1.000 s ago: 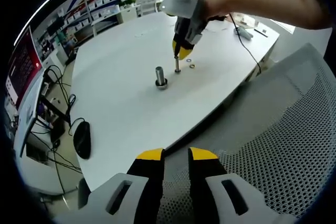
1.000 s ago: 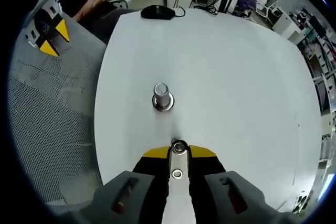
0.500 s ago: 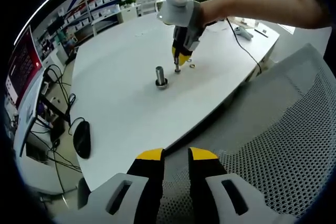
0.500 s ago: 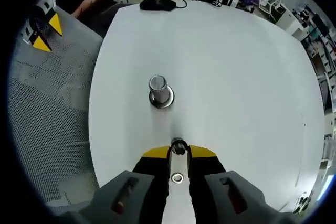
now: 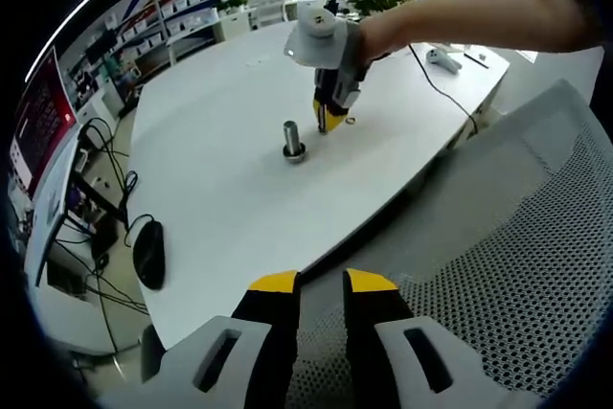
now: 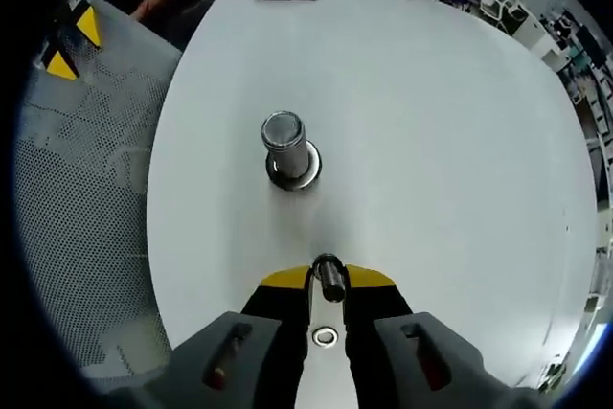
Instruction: Place the washer onto the threaded stud by aligning its center hole with the stud, sliding it down to the base, and recovering from edge contact or off-axis alignment until the washer reaches the visible bottom stop.
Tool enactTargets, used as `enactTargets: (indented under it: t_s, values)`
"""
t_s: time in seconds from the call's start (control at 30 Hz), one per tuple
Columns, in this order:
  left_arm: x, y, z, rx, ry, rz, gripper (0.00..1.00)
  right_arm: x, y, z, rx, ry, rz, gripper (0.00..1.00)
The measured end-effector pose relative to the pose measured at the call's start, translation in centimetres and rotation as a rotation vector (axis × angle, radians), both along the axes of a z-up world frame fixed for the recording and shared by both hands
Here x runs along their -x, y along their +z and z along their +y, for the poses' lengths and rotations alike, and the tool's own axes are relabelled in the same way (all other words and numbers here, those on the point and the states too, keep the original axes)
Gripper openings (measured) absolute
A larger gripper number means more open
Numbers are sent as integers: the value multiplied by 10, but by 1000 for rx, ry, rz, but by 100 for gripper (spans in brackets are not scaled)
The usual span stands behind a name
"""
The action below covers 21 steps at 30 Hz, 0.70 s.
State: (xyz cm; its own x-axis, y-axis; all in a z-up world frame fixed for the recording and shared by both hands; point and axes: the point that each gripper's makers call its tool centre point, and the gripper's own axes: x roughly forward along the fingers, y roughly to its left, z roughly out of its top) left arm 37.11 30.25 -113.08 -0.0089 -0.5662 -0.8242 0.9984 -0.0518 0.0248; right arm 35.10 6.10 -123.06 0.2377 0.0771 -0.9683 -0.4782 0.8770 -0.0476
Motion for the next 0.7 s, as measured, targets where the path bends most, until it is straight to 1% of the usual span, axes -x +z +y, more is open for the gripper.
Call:
enactTargets:
  t_s: [0.1,0.3,0.53,0.7]
  values:
    - [0,0,0,0,0,0,15,0,1,0,-1,-1,-4,15]
    - [0,0,0,-1,-2,1,15,1,0,-1,-15,-16,-6,23]
    - [0,0,0,-1,-2,2,15,9,8,-3,-27,-40,-28,24]
    - [0,0,0,-1,-2,2,15,16,11,-8,-22,-58,-36,25]
